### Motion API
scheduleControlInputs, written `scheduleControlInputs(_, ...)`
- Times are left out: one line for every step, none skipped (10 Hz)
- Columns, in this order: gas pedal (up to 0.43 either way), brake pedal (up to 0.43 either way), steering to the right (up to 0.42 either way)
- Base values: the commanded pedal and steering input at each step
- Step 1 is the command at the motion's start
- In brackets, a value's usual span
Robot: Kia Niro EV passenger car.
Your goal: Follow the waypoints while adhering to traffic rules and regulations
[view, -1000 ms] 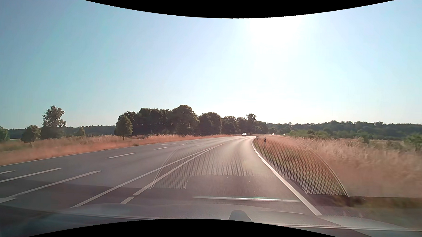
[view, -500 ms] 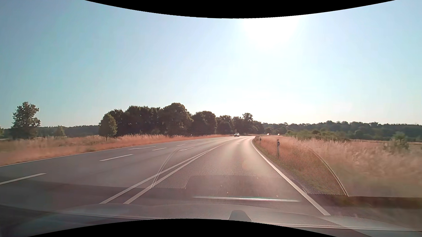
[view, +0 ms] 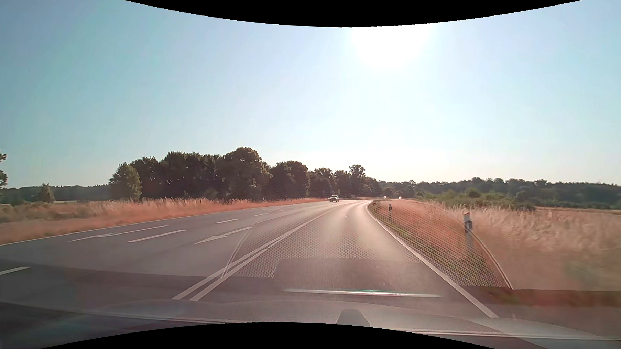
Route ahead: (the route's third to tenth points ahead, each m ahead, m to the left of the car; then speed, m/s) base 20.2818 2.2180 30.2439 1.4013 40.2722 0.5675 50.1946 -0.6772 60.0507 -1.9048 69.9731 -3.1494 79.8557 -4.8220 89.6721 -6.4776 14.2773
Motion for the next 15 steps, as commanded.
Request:
scheduleControlInputs(0.220,0.000,0.016)
scheduleControlInputs(0.220,0.000,0.016)
scheduleControlInputs(0.220,0.000,0.016)
scheduleControlInputs(0.220,0.000,0.016)
scheduleControlInputs(0.220,0.000,0.016)
scheduleControlInputs(0.220,0.000,0.015)
scheduleControlInputs(0.220,0.000,0.014)
scheduleControlInputs(0.220,0.000,0.013)
scheduleControlInputs(0.220,0.000,0.012)
scheduleControlInputs(0.220,0.000,0.011)
scheduleControlInputs(0.220,0.000,0.009)
scheduleControlInputs(0.220,0.000,0.009)
scheduleControlInputs(0.220,0.000,0.008)
scheduleControlInputs(0.220,0.000,0.007)
scheduleControlInputs(0.220,0.000,0.007)
